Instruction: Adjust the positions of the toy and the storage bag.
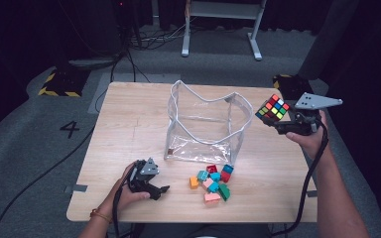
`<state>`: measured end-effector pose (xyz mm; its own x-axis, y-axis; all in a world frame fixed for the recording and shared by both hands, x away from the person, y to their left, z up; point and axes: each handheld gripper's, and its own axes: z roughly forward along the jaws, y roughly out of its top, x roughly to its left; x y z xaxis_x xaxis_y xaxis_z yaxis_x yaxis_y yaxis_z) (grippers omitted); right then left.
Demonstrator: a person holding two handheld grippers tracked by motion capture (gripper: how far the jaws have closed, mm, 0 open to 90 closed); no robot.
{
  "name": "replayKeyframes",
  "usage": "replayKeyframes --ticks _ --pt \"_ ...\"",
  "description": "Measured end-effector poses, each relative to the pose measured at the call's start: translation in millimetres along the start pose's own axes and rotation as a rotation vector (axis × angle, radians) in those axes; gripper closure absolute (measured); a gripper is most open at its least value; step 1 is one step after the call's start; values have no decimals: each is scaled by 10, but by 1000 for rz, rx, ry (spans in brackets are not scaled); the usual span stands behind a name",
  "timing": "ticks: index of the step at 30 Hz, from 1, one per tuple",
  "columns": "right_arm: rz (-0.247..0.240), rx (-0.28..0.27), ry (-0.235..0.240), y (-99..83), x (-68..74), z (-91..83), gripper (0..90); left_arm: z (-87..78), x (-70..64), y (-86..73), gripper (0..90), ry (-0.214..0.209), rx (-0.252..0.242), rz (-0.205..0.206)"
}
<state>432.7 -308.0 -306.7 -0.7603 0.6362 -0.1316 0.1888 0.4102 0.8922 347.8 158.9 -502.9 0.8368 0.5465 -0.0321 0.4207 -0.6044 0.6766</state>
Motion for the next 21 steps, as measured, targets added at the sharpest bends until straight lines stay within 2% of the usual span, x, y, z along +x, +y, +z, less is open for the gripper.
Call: replayKeyframes --ticks 9,10,12,15,17,21 --pt "-21 -2 43 281 39 141 331 0 0 0 117 0 0 1" --pt "-41 -5 52 346 54 192 331 0 0 0 117 0 0 0" --pt "-32 -3 60 378 70 221 331 0 0 0 117 0 0 0" --pt "-70 19 74 477 107 323 331 0 0 0 117 0 0 0" --pt "-94 29 94 534 146 406 330 0 0 0 117 0 0 0" --pt "-110 30 150 604 222 559 331 0 0 0 117 -1 0 -1"
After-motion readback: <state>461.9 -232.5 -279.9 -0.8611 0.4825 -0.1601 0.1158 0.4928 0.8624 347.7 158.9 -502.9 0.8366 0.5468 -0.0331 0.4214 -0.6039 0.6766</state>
